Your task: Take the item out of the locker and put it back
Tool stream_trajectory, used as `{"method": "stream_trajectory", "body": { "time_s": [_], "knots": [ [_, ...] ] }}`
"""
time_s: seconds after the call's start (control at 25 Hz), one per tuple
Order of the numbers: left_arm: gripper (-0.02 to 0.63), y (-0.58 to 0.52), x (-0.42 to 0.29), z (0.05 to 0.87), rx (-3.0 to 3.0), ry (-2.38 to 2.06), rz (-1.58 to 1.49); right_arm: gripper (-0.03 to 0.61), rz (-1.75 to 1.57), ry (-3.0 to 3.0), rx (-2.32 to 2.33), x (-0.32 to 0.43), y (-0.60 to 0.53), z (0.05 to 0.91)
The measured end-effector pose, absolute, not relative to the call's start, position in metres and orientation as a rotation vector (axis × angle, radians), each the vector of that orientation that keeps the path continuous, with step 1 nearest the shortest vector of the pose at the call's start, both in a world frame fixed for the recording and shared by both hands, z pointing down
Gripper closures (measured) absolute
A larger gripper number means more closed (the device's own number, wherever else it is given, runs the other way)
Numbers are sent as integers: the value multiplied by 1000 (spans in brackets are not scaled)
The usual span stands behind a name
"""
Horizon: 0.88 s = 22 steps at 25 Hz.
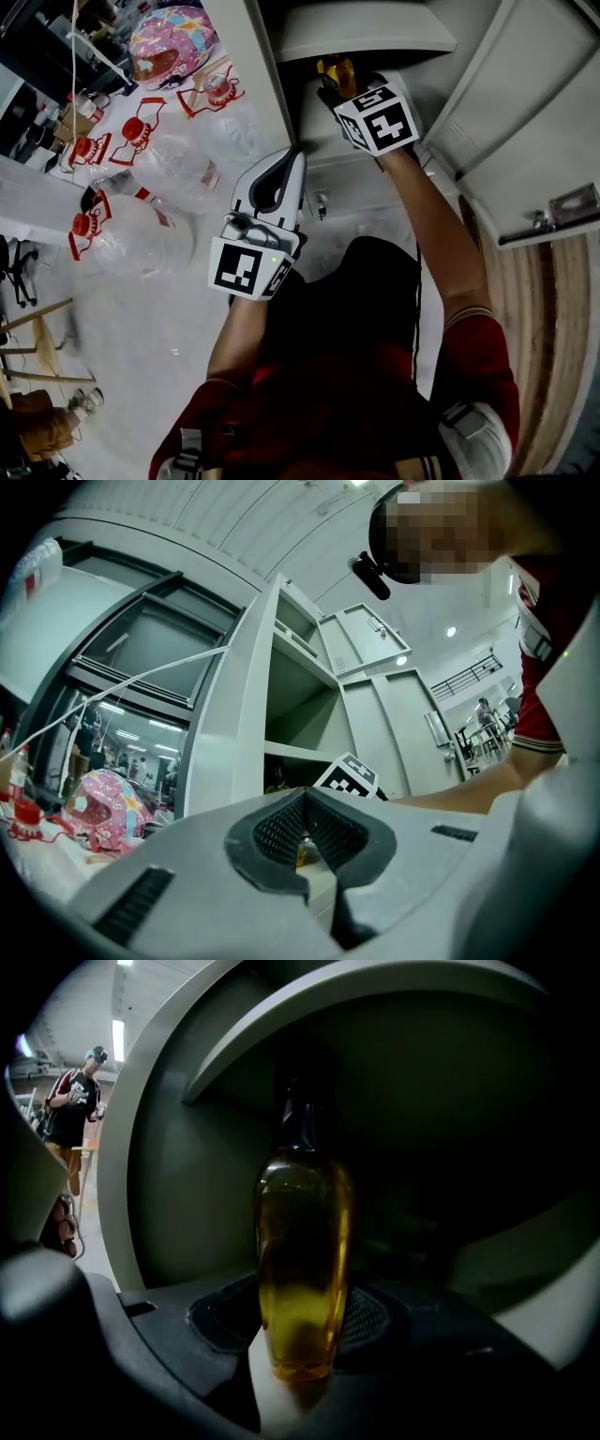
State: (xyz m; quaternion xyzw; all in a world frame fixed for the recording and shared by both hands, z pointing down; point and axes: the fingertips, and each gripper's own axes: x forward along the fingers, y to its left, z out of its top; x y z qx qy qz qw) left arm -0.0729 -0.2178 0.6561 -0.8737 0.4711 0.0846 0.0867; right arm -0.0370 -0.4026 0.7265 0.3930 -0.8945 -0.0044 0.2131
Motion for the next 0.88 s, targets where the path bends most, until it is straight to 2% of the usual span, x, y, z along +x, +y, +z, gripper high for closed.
{"method": "stream_trajectory", "body": {
  "time_s": [0.36, 0.56, 0.88],
  "knots": [
    [607, -219, -67, 660, -2612, 1396, 250, 381, 184, -2559, 1122, -26, -407, 728],
    [607, -219, -65, 662, -2615, 1400, 242, 370, 147, -2549, 1129, -26, -407, 728],
    [607, -217, -63, 661, -2614, 1401, 240, 316, 36, -2558, 1132, -21, -398, 719]
  ]
}}
